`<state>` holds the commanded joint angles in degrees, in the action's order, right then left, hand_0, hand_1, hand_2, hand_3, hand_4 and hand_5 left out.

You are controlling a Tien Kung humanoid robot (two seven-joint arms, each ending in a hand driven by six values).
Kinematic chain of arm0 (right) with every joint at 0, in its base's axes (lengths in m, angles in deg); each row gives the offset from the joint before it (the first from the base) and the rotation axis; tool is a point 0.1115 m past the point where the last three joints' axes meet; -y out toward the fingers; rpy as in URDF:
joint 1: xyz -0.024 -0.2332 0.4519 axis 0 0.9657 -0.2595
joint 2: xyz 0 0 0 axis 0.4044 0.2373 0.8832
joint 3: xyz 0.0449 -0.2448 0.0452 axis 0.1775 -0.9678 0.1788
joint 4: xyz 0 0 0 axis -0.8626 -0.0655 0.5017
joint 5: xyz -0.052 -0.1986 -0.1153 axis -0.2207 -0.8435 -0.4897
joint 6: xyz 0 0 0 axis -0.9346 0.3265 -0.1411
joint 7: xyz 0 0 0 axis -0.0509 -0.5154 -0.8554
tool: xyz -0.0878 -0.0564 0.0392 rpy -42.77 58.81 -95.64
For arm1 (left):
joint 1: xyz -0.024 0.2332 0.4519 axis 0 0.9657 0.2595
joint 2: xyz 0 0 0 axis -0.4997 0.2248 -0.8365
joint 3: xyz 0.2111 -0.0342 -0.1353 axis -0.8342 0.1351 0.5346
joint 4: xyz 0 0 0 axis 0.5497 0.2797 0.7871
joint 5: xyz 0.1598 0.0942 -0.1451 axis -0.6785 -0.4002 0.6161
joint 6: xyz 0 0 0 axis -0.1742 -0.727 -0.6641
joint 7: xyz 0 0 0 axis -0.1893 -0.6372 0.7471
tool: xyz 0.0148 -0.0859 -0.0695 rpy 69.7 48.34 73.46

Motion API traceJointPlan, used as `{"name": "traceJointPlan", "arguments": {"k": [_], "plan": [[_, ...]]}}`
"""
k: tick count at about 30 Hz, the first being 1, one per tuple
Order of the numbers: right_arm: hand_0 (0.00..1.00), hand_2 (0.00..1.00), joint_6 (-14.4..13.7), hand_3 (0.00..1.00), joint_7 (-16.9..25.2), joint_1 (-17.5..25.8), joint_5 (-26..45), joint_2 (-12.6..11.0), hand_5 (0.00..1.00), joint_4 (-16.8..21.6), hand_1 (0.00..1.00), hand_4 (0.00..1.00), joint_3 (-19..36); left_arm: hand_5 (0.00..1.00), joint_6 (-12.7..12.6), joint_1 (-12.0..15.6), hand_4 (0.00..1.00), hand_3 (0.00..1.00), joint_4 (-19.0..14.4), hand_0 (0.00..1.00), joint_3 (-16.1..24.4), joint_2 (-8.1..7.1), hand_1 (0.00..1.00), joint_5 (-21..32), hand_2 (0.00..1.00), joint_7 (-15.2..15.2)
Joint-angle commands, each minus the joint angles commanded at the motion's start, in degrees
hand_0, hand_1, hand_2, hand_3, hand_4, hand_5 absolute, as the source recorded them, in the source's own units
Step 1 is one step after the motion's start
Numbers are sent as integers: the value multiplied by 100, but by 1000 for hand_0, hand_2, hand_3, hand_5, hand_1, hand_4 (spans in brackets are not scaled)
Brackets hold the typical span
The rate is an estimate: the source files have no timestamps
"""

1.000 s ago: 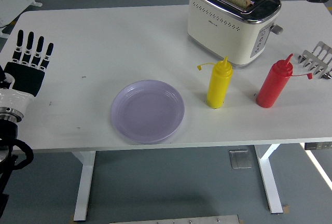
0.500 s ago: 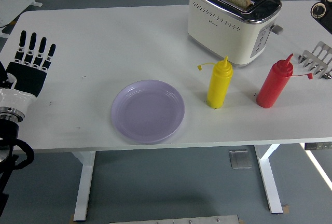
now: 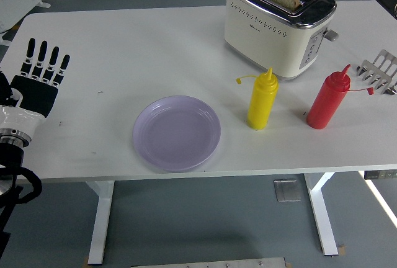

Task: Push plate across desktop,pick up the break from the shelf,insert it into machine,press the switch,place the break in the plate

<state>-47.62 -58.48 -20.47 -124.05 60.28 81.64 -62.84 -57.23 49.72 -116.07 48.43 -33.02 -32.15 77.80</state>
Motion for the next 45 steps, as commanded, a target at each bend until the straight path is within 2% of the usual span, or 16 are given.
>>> {"name": "traceJointPlan", "arguments": {"k": [7, 16, 21, 30, 44, 45], "plan": [[390, 673, 60, 713, -42, -104, 476, 302, 285, -333, 597, 697, -85, 998, -9, -39, 701, 692, 27, 776, -106, 0, 715, -41, 669, -2], [391, 671, -115, 716, 44, -130, 658, 538, 303, -289, 596, 695, -81, 998, -12, -94, 699, 692, 53, 776, -183, 4, 713, -43, 667, -4], [391, 672, -338, 711, 182, -42, 670, 673, 309, -313, 599, 700, -176, 998, -11, -123, 698, 691, 60, 776, -207, 7, 712, -44, 666, -3], [395, 669, -763, 707, 505, 131, 570, 949, 309, -680, 600, 697, -656, 998, -9, -192, 698, 690, 69, 775, -272, 14, 711, -47, 666, 2], [393, 665, -992, 700, 677, 268, 682, 1107, 322, -1037, 596, 693, -966, 998, -14, -257, 703, 689, 83, 774, -340, 12, 709, -60, 665, 14], [378, 639, -1024, 678, 697, 280, 698, 1113, 309, -1052, 575, 688, -981, 998, -15, -263, 704, 689, 83, 774, -346, 12, 709, -60, 664, 14]]}}
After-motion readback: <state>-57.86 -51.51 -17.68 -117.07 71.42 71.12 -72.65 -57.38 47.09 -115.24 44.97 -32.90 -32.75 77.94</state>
